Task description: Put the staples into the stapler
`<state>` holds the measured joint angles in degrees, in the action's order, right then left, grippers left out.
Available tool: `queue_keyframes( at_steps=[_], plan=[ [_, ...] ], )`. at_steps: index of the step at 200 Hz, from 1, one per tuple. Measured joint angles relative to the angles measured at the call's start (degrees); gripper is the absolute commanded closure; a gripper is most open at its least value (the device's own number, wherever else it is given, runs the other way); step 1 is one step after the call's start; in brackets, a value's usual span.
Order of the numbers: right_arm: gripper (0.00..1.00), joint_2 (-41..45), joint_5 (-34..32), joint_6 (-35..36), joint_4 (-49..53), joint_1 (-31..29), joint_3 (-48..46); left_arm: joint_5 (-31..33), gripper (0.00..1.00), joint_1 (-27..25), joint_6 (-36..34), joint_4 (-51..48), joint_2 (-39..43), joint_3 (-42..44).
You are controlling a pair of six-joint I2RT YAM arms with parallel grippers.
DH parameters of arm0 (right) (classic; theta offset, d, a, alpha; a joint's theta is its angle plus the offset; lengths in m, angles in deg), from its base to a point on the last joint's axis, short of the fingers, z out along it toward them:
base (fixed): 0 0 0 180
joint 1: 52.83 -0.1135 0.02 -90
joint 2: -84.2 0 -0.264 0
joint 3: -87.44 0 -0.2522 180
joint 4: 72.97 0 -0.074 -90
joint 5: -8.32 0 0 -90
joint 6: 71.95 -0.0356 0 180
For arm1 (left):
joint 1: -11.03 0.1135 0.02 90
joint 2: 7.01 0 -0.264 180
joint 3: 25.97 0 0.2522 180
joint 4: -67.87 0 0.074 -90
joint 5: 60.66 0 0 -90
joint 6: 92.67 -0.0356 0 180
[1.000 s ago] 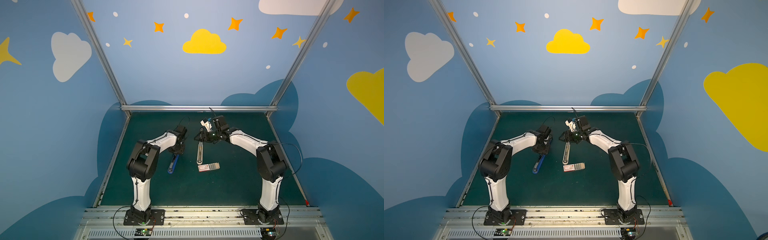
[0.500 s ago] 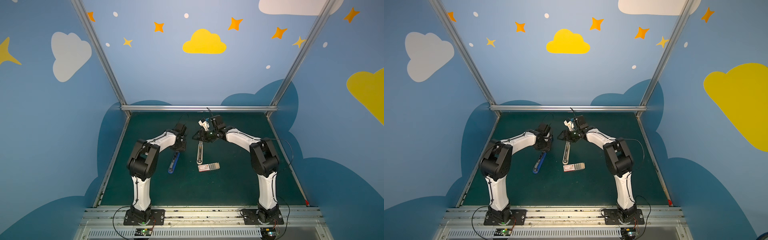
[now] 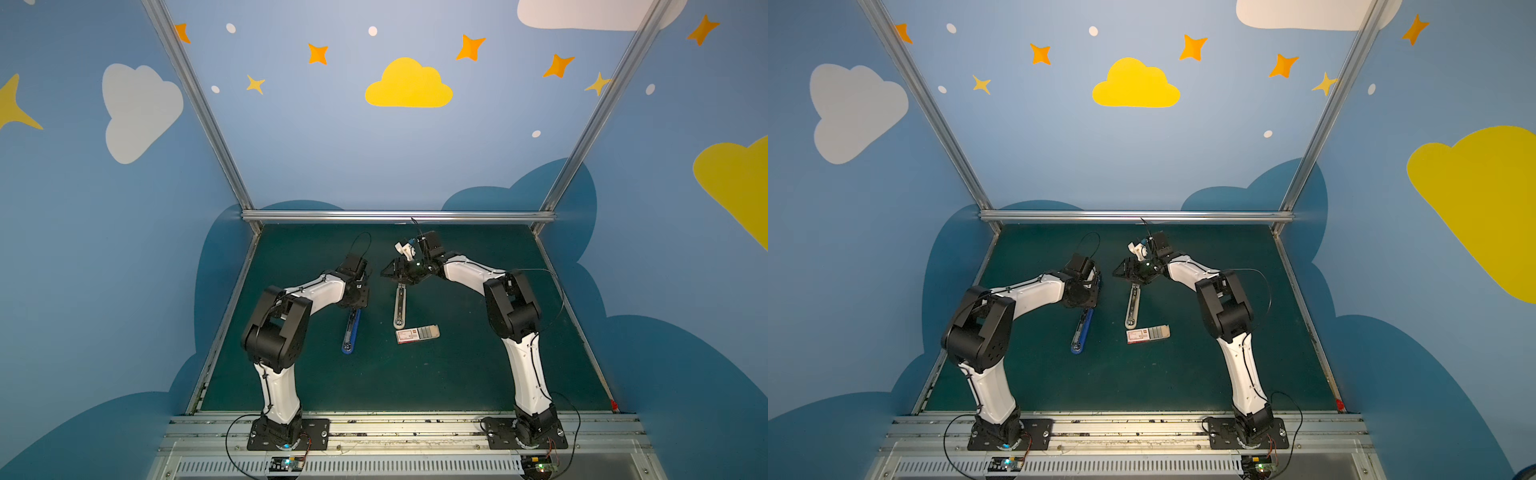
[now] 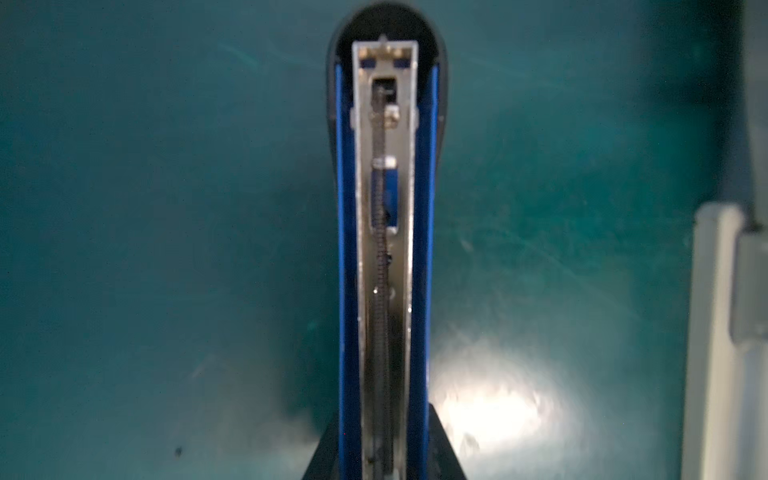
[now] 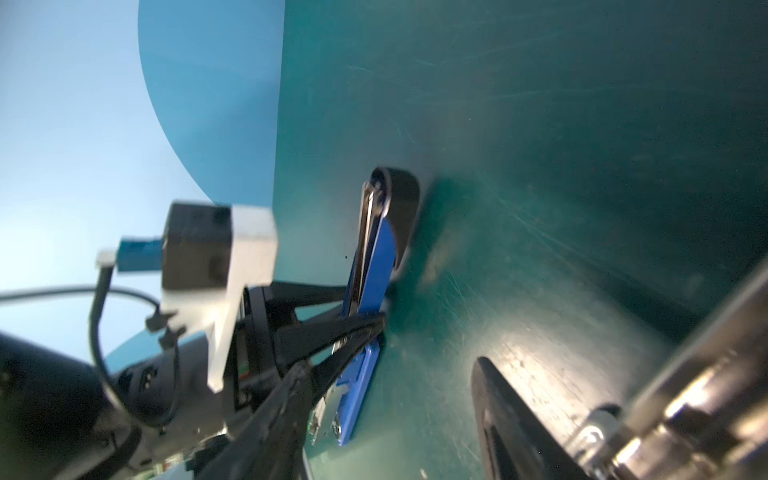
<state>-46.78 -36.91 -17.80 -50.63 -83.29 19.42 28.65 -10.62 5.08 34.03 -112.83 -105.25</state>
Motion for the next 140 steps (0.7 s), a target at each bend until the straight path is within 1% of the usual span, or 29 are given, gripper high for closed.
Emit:
queue_keyframes(
  at_steps=[49,111,140],
  plan=[
    [0.37,-3.6,4.0,-5.1,-3.9,-0.3,3.8,-2.5,0.92,-0.2,-1.0,3.8,4.2,3.1],
    [0.37,-9.0,7.3,-9.4,-6.7,-2.1,9.7,-3.7,0.92,-0.7,-1.6,4.9,4.5,3.2],
    [0.42,-11.0,8.3,-10.8,-7.3,-2.7,10.6,-4.0,0.93,-0.9,-1.7,5.2,5.1,3.6]
  ],
)
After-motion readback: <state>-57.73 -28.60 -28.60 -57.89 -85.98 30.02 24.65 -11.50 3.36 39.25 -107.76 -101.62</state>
